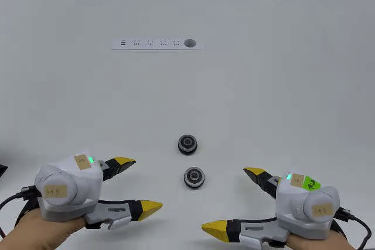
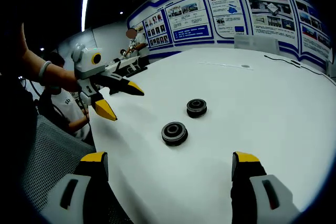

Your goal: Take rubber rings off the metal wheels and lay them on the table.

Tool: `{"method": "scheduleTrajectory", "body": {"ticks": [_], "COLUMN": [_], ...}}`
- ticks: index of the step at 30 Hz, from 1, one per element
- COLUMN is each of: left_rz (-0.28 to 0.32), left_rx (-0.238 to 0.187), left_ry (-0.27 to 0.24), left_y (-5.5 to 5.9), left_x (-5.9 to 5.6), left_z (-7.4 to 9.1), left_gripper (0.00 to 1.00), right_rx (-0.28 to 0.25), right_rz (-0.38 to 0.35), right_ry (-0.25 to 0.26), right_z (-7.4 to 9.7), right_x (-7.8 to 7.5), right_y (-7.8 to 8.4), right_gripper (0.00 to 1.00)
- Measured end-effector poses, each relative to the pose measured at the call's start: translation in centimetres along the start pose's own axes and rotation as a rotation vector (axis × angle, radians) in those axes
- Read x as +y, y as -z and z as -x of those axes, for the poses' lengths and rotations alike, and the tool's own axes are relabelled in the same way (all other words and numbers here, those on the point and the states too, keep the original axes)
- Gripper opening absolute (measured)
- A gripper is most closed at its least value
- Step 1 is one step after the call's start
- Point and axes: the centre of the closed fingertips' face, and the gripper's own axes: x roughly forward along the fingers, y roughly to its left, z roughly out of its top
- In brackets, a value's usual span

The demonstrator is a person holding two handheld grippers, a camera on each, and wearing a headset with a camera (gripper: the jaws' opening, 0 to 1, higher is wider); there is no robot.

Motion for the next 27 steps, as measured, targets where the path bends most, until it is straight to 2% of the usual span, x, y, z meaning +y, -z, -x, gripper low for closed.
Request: {"method": "scheduleTrajectory", "body": {"ticks": [20, 27], "left_rz": [-0.072, -0.088], "left_rx": [0.031, 0.035], "left_ry": [0.062, 0.070], "left_y": [-0.7, -1.2], "left_x": [-1.5, -1.6], "left_z": [-1.9, -2.4], "left_gripper": [0.54, 0.49], "right_rx": [-0.005, -0.007], "right_rz": [-0.019, -0.023], "right_ry": [-0.020, -0.028], "right_z": [-0.6, -0.7], "right_x": [0.5, 0.7], "right_y": [0.3, 0.2], "right_gripper": [0.99, 0.98]}}
